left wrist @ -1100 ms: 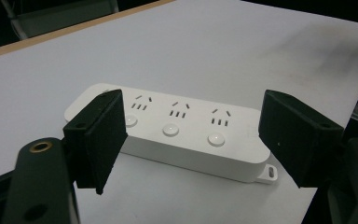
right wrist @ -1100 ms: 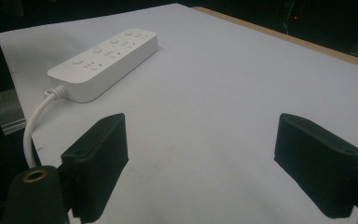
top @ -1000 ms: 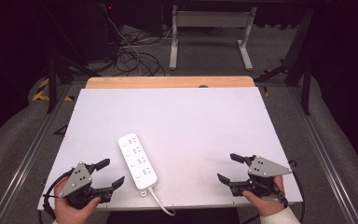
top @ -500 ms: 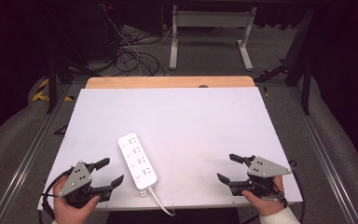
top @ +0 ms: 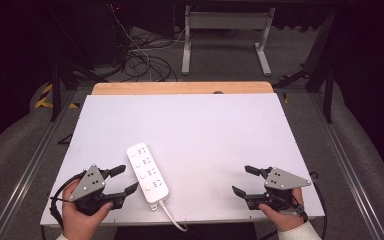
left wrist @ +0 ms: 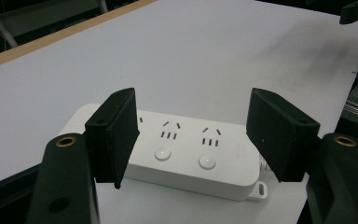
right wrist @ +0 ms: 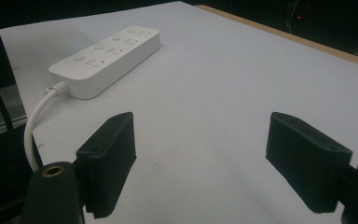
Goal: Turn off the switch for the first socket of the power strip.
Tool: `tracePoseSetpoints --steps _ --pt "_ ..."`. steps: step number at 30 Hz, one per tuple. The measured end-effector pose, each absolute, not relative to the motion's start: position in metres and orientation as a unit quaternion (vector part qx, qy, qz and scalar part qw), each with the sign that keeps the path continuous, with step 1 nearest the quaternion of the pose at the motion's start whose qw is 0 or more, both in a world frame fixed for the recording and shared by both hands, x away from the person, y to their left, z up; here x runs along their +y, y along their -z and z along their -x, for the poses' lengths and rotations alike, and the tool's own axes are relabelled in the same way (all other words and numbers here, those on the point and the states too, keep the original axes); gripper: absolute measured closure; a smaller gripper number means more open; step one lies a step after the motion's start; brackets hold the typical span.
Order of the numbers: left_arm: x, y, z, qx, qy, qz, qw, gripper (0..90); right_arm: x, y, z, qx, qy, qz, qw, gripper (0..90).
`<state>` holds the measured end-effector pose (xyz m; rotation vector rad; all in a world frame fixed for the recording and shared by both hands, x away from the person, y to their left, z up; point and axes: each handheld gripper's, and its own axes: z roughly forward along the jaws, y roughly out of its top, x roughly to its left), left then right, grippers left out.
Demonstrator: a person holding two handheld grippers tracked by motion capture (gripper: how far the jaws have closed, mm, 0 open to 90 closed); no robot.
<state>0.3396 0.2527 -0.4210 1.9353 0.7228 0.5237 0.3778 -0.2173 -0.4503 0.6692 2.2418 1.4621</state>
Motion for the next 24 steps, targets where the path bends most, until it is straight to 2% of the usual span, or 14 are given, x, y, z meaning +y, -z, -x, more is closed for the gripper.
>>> tracePoseSetpoints --steps 24 --pt "0.222 0.411 -0.357 0.266 -0.194 -0.812 0.482 36.0 -0.216 0.452 -0.378 0.802 -0.517 -0.235 0.183 24.6"
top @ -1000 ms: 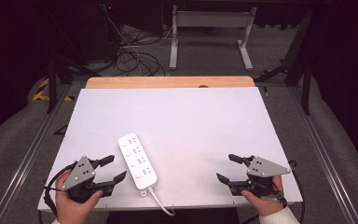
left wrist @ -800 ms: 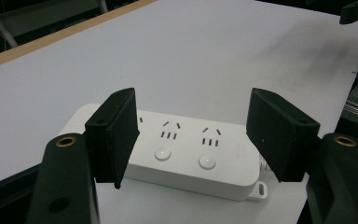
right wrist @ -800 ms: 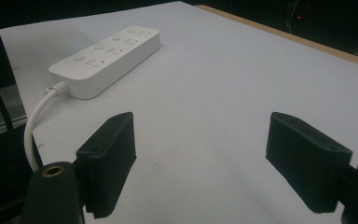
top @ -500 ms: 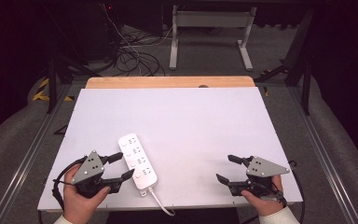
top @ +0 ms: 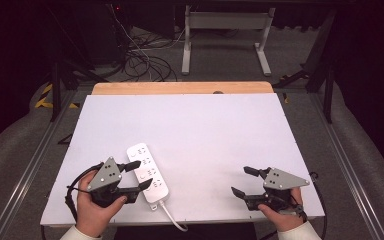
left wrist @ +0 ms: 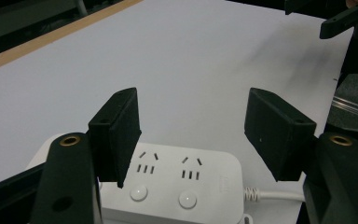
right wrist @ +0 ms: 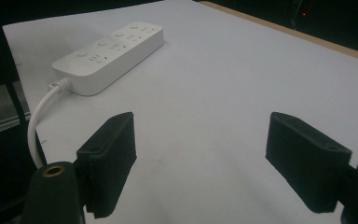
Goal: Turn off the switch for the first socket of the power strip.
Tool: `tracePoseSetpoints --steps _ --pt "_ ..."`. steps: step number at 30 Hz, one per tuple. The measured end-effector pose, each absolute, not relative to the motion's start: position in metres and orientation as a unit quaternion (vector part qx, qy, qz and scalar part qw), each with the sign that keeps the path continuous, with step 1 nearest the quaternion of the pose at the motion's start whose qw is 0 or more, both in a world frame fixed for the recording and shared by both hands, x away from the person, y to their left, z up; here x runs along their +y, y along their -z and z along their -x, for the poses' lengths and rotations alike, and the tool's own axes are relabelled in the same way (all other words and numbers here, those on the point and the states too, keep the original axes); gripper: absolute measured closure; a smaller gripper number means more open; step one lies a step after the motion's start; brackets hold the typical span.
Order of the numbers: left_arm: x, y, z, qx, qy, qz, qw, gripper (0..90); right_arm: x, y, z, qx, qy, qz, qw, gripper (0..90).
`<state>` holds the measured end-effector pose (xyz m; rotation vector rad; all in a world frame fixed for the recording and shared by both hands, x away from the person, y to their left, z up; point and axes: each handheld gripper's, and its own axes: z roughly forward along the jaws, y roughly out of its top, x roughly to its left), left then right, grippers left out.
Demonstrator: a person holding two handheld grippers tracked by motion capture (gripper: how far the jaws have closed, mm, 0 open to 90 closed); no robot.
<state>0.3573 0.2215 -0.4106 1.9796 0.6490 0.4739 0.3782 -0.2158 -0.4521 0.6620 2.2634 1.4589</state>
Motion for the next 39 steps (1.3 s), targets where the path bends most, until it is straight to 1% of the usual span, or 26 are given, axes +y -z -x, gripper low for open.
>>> tracePoseSetpoints --steps 13,17,19,20,21,23,24,25,26,27,32,33,34,39 --pt "0.210 0.412 -0.367 0.258 -0.170 -0.825 0.473 36.9 -0.216 0.453 -0.379 0.803 -0.518 -0.235 0.178 24.5" --pt "0.209 0.412 -0.368 0.252 -0.161 -0.831 0.468 39.7 -0.216 0.453 -0.379 0.803 -0.518 -0.235 0.178 24.6" --pt "0.209 0.411 -0.368 0.252 -0.157 -0.833 0.466 43.3 -0.215 0.454 -0.379 0.804 -0.517 -0.234 0.177 24.6" --pt "0.209 0.411 -0.368 0.253 -0.154 -0.835 0.465 43.3 -0.215 0.454 -0.379 0.804 -0.517 -0.234 0.177 24.6" --pt "0.210 0.411 -0.369 0.252 -0.150 -0.837 0.463 48.3 -0.215 0.453 -0.379 0.805 -0.517 -0.233 0.177 24.5" --pt "0.211 0.410 -0.370 0.253 -0.139 -0.840 0.460 53.9 -0.215 0.453 -0.379 0.804 -0.517 -0.233 0.177 24.6" --pt "0.211 0.409 -0.370 0.252 -0.134 -0.842 0.458 53.9 -0.215 0.453 -0.379 0.804 -0.517 -0.233 0.177 24.6" --pt "0.212 0.409 -0.371 0.253 -0.126 -0.844 0.456 56.8 -0.215 0.453 -0.379 0.804 -0.517 -0.233 0.177 24.6" --pt "0.212 0.408 -0.372 0.252 -0.122 -0.846 0.454 60.4 -0.215 0.453 -0.379 0.805 -0.517 -0.233 0.177 24.6" --pt "0.213 0.408 -0.372 0.253 -0.112 -0.848 0.452 68.0 -0.215 0.454 -0.379 0.805 -0.516 -0.233 0.177 24.6" --pt "0.215 0.406 -0.375 0.253 -0.090 -0.861 0.432 82.6 -0.215 0.454 -0.379 0.805 -0.516 -0.234 0.176 24.6" --pt "0.215 0.406 -0.376 0.255 -0.087 -0.862 0.429 82.6 -0.215 0.454 -0.379 0.805 -0.516 -0.234 0.176 24.6" --pt "0.216 0.405 -0.377 0.253 -0.087 -0.865 0.425 88.7 -0.215 0.454 -0.379 0.805 -0.516 -0.233 0.176 24.8" --pt "0.217 0.404 -0.379 0.262 -0.079 -0.871 0.408 90.0 -0.215 0.454 -0.379 0.806 -0.516 -0.233 0.175 24.9"
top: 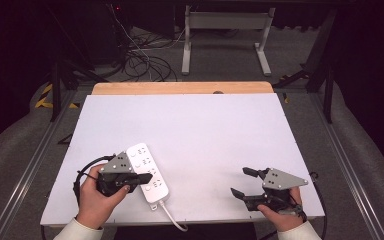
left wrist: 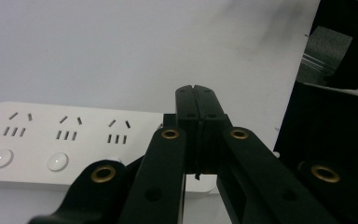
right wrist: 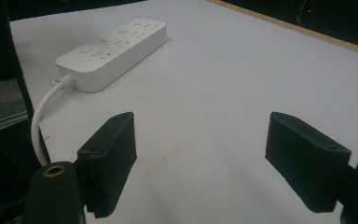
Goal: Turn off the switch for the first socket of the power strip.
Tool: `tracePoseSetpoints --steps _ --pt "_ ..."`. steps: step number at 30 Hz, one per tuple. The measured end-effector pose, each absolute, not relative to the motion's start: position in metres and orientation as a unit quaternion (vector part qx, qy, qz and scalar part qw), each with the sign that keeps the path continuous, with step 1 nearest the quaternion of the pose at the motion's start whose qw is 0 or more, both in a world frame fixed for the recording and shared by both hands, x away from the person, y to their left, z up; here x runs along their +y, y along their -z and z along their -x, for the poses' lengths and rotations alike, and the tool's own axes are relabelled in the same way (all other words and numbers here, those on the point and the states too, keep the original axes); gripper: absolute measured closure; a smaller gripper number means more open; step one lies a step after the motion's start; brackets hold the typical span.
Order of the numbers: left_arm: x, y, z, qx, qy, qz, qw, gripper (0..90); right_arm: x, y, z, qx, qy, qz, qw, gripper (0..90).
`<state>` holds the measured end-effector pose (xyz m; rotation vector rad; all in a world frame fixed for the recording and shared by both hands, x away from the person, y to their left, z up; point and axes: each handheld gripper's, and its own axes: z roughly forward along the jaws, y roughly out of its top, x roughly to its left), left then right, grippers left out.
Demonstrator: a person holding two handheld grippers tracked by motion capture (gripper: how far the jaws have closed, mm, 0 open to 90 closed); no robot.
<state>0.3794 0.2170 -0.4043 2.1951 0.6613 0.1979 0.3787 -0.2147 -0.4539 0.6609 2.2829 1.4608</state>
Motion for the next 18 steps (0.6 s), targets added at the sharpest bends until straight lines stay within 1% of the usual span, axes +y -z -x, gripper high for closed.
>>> tracePoseSetpoints --steps 7,13,18 --pt "0.2165 0.4047 -0.3810 0.265 -0.073 -0.876 0.397 90.0 -0.2149 0.4539 -0.3788 0.806 -0.515 -0.233 0.175 25.0" --pt "0.2127 0.4056 -0.3847 0.256 -0.083 -0.898 0.349 90.0 -0.2144 0.4544 -0.3790 0.807 -0.514 -0.232 0.175 25.2" --pt "0.2105 0.4069 -0.3890 0.253 -0.074 -0.907 0.330 90.0 -0.2140 0.4546 -0.3789 0.808 -0.512 -0.233 0.174 25.3"
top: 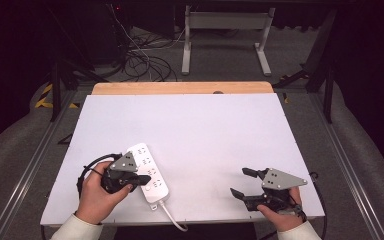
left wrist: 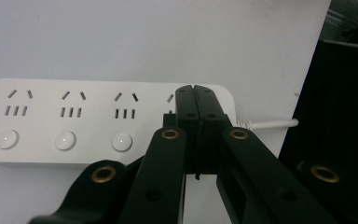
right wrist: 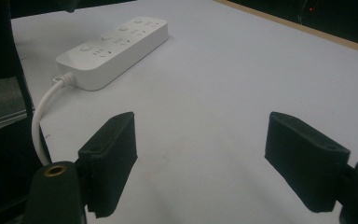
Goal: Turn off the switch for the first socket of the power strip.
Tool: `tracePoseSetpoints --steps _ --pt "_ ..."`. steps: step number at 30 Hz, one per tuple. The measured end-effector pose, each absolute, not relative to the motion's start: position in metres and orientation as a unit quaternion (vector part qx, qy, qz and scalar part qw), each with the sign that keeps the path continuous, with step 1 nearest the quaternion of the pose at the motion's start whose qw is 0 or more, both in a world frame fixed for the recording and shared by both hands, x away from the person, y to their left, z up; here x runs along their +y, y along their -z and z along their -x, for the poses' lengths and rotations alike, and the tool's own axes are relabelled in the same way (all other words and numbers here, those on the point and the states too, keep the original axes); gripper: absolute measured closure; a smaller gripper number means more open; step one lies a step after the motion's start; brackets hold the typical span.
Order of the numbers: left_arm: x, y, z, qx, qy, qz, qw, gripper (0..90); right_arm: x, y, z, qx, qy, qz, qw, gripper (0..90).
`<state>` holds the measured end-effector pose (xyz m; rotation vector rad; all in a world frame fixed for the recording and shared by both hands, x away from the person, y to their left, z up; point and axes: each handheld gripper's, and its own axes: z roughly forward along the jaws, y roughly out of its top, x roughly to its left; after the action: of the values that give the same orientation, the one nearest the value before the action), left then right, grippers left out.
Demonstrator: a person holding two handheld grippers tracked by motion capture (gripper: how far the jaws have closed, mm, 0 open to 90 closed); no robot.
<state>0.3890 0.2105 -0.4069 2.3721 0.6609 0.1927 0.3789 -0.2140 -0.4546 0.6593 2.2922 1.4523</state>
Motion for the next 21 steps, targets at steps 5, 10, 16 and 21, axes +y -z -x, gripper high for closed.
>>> tracePoseSetpoints --steps 5,10,16,21 --pt "0.206 0.413 -0.394 0.256 -0.051 -0.916 0.305 90.0 -0.214 0.455 -0.379 0.810 -0.511 -0.231 0.171 25.9" --pt "0.204 0.418 -0.396 0.260 -0.040 -0.919 0.294 90.0 -0.213 0.456 -0.379 0.811 -0.511 -0.230 0.167 26.1" --pt "0.201 0.423 -0.399 0.261 -0.032 -0.923 0.279 90.0 -0.213 0.456 -0.379 0.812 -0.510 -0.230 0.165 26.1" --pt "0.199 0.427 -0.401 0.261 -0.030 -0.928 0.265 90.0 -0.212 0.457 -0.379 0.813 -0.509 -0.228 0.163 26.3"
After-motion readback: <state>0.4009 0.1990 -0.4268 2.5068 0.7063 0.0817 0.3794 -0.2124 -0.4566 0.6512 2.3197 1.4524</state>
